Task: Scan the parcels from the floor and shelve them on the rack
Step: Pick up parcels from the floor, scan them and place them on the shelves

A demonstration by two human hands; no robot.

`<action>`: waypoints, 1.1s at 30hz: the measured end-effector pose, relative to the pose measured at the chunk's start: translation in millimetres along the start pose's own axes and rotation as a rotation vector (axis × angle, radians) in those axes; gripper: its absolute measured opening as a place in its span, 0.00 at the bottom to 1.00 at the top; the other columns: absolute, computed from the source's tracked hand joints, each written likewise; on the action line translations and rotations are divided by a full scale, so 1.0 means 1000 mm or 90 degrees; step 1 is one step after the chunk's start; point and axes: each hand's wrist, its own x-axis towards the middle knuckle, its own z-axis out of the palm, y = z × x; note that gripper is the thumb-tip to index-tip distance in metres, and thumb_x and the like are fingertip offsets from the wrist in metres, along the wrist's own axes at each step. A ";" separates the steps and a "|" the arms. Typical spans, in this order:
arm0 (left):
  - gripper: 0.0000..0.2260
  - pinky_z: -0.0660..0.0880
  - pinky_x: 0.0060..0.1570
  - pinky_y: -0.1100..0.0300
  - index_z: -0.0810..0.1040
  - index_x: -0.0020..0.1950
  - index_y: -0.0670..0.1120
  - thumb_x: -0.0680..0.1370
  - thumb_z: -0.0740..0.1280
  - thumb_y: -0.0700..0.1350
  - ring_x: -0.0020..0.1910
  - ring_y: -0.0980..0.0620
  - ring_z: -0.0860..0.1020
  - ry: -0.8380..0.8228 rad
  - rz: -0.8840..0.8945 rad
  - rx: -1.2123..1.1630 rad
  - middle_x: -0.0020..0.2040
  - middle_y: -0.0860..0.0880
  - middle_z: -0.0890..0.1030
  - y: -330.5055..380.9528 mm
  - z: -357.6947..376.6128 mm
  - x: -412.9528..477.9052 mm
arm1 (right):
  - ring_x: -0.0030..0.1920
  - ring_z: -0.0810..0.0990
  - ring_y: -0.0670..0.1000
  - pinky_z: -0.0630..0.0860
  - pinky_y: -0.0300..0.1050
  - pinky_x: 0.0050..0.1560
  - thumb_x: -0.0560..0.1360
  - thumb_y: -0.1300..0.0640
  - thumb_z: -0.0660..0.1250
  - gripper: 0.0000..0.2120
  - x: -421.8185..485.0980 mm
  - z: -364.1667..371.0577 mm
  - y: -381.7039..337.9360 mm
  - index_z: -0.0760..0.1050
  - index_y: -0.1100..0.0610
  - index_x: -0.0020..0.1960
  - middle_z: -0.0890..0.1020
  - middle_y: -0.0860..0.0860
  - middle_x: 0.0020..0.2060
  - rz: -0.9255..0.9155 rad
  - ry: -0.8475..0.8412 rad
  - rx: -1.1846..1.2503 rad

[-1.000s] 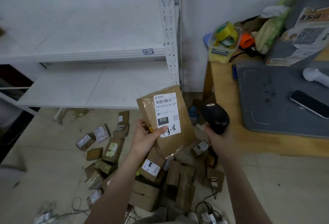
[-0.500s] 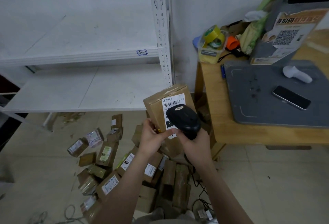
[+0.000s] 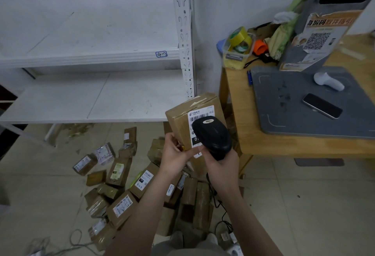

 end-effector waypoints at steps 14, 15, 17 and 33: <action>0.32 0.77 0.38 0.72 0.68 0.65 0.45 0.67 0.81 0.40 0.53 0.58 0.80 0.007 -0.018 0.008 0.55 0.51 0.80 0.000 0.006 -0.007 | 0.33 0.79 0.41 0.75 0.35 0.36 0.74 0.61 0.73 0.10 -0.009 -0.010 0.006 0.78 0.51 0.38 0.80 0.47 0.29 0.006 0.014 -0.022; 0.32 0.77 0.37 0.72 0.68 0.65 0.45 0.67 0.81 0.40 0.52 0.58 0.80 0.006 -0.018 0.008 0.55 0.51 0.80 0.000 0.007 -0.007 | 0.33 0.79 0.41 0.75 0.35 0.36 0.74 0.61 0.73 0.09 -0.008 -0.011 0.008 0.78 0.50 0.38 0.80 0.47 0.29 0.011 0.014 -0.023; 0.32 0.76 0.36 0.73 0.68 0.65 0.46 0.67 0.81 0.40 0.51 0.60 0.79 0.003 -0.018 0.013 0.55 0.52 0.80 0.000 0.010 -0.007 | 0.35 0.80 0.41 0.74 0.36 0.37 0.74 0.61 0.73 0.07 -0.006 -0.013 0.010 0.79 0.51 0.40 0.81 0.46 0.30 0.012 0.021 -0.022; 0.31 0.81 0.49 0.51 0.70 0.64 0.45 0.66 0.81 0.36 0.54 0.47 0.82 0.103 -0.103 -0.057 0.54 0.50 0.81 -0.012 0.014 0.008 | 0.49 0.77 0.55 0.74 0.47 0.45 0.75 0.65 0.68 0.13 0.112 -0.099 0.095 0.67 0.59 0.55 0.77 0.56 0.48 0.263 0.171 -0.147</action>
